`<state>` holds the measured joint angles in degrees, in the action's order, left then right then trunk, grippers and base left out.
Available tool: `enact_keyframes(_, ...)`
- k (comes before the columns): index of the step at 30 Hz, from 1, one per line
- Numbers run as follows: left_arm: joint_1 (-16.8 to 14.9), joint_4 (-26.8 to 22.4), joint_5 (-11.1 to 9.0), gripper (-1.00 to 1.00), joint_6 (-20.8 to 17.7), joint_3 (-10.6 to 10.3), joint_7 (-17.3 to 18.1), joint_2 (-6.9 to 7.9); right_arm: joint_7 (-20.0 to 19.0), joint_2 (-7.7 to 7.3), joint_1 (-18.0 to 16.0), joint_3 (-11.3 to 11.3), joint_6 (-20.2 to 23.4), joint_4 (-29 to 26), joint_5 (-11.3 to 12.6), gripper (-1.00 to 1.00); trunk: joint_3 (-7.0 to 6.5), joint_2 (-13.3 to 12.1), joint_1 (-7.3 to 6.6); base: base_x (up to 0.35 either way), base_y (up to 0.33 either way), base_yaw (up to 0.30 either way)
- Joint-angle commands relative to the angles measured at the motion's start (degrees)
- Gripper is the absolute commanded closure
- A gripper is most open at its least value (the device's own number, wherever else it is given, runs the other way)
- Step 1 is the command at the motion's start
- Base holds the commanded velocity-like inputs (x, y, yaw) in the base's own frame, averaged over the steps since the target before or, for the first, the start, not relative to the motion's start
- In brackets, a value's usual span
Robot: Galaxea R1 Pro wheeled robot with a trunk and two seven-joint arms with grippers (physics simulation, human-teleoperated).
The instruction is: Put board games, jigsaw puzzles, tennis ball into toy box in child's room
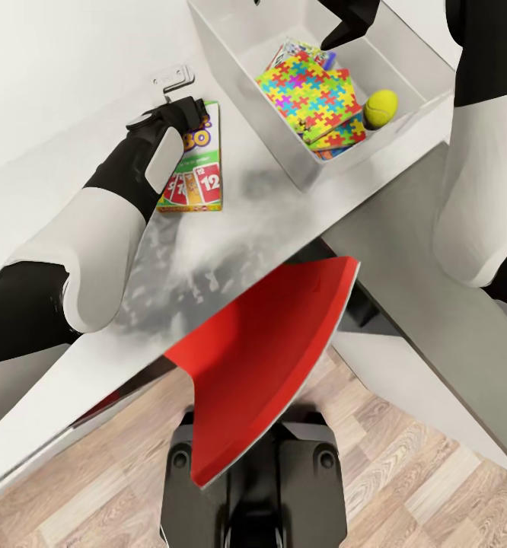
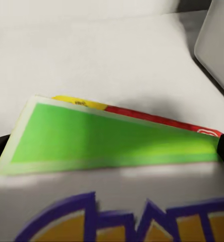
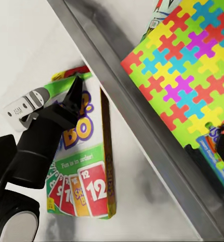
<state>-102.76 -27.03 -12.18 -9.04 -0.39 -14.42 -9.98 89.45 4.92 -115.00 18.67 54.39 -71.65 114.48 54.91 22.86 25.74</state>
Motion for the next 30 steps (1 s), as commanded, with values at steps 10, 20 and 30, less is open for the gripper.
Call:
enact_keyframes(10, 0.1, 0.4, -0.7, -1.00, 0.0, -0.1, -0.1, -0.01, 0.5, 0.26, 0.0, 0.1, 0.7, 0.2, 0.5, -1.00, 0.07, 0.1, 0.04, -0.083, -0.010, 0.000)
enact_keyframes(20, 0.1, 0.4, -0.7, -1.00, 0.0, -0.1, -0.1, -0.01, 0.5, 0.31, 0.0, 0.0, 0.8, 0.1, 0.5, -1.00, 0.07, 0.1, 0.04, -0.108, 0.000, 0.000)
enact_keyframes(30, 0.1, 0.4, -0.7, -1.00, -0.1, -0.1, 0.0, -0.01, 0.5, 0.27, -0.9, 0.0, 0.6, 0.1, 0.6, -1.00, 0.07, 0.1, 0.04, -0.144, -0.017, 0.000)
